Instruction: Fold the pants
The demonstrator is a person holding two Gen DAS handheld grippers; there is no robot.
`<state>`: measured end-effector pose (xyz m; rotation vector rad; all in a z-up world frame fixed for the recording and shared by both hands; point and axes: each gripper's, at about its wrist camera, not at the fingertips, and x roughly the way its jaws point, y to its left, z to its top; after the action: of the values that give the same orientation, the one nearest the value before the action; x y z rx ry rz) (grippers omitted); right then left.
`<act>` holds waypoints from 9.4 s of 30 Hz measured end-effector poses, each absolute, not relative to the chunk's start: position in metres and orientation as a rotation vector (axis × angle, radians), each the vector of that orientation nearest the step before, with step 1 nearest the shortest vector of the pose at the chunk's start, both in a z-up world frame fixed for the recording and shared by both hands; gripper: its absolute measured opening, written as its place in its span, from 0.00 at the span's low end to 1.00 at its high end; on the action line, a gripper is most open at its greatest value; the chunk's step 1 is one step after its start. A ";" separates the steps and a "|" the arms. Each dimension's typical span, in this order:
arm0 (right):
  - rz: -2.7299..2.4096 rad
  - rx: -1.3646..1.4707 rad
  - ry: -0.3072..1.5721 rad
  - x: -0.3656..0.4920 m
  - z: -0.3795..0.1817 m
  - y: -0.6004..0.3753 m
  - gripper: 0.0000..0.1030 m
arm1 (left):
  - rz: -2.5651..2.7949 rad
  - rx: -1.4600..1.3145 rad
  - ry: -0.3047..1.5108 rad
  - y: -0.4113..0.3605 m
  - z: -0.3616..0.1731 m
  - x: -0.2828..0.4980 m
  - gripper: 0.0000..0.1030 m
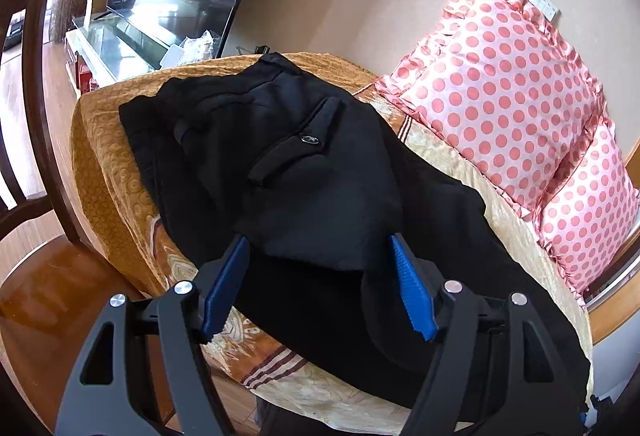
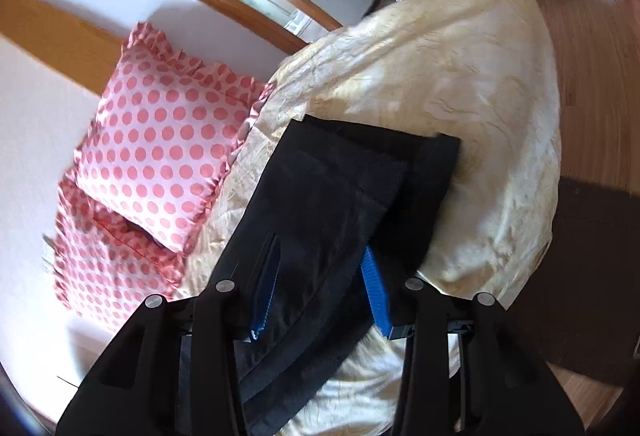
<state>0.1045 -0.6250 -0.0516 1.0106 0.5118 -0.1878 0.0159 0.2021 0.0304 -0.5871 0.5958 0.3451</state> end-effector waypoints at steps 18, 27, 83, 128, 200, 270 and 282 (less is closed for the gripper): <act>-0.340 0.842 0.510 0.098 -0.053 -0.639 0.02 | 0.324 -0.582 0.613 0.204 0.029 0.019 0.70; -0.337 0.819 0.515 0.098 -0.052 -0.637 0.03 | 0.284 -0.790 0.588 0.245 0.030 0.020 0.70; -0.485 0.542 0.422 0.067 -0.016 -0.611 0.50 | 0.251 -0.376 0.556 0.172 0.087 0.002 0.56; -0.423 0.763 0.510 0.086 -0.044 -0.671 0.55 | -0.290 0.046 0.674 -0.036 0.009 0.040 0.98; 0.939 -0.009 0.673 0.108 -0.018 -0.156 0.10 | 0.125 -0.306 0.575 0.122 0.037 0.021 0.98; 0.764 0.082 0.514 0.104 0.005 -0.232 0.69 | 0.233 -0.495 0.505 0.234 0.128 0.047 0.11; 0.458 0.281 0.479 0.093 -0.004 -0.372 0.70 | -0.341 -0.213 0.527 -0.011 0.187 0.111 0.11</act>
<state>0.0935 -0.3716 -0.0042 0.2811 0.4794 0.4577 0.1115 -0.0106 0.1866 -0.2128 0.5269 -0.3414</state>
